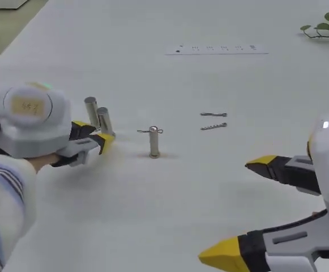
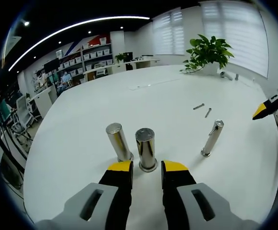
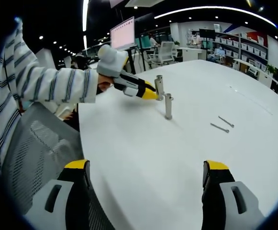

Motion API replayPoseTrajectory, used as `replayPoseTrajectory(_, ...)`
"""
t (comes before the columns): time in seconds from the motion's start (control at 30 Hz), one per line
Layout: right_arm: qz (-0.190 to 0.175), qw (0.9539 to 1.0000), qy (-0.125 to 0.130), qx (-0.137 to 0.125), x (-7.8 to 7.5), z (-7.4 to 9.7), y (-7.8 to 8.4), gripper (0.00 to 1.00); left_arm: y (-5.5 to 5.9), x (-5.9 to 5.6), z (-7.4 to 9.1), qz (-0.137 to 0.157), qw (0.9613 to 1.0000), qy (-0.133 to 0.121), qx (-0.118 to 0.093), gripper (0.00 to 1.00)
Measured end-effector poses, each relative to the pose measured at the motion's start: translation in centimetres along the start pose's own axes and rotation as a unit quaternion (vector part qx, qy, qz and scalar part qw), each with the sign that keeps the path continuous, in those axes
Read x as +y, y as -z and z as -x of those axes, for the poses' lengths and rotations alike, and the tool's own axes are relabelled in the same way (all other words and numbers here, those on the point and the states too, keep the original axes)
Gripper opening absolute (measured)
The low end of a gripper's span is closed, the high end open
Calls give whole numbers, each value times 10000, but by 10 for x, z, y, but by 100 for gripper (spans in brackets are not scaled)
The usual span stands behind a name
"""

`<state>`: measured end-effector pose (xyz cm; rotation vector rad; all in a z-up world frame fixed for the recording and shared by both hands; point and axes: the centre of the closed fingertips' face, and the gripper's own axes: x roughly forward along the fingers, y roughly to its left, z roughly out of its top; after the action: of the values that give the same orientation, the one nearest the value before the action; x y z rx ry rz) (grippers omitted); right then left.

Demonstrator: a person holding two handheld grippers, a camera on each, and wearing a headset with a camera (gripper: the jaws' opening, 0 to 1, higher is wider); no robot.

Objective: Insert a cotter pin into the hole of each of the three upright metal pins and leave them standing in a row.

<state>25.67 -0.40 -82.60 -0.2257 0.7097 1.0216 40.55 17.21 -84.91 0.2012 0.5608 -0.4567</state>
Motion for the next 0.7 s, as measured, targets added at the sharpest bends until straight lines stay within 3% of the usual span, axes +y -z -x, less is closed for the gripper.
replayPoseTrajectory(0.13, 14, 10000, -3, 30, 0, 0, 0, 99, -5, 0, -5, -167, 9999, 7, -17, 21)
replayPoseTrajectory(0.4, 61, 9999, 52, 96, -4, -1, 2, 99, -12, -4, -15, -224, 9997, 91, -37, 21)
replayPoseTrajectory(0.7, 60, 9999, 58, 102, -5, 0, 2, 99, -15, -1, -18, -205, 9998, 53, -56, 17)
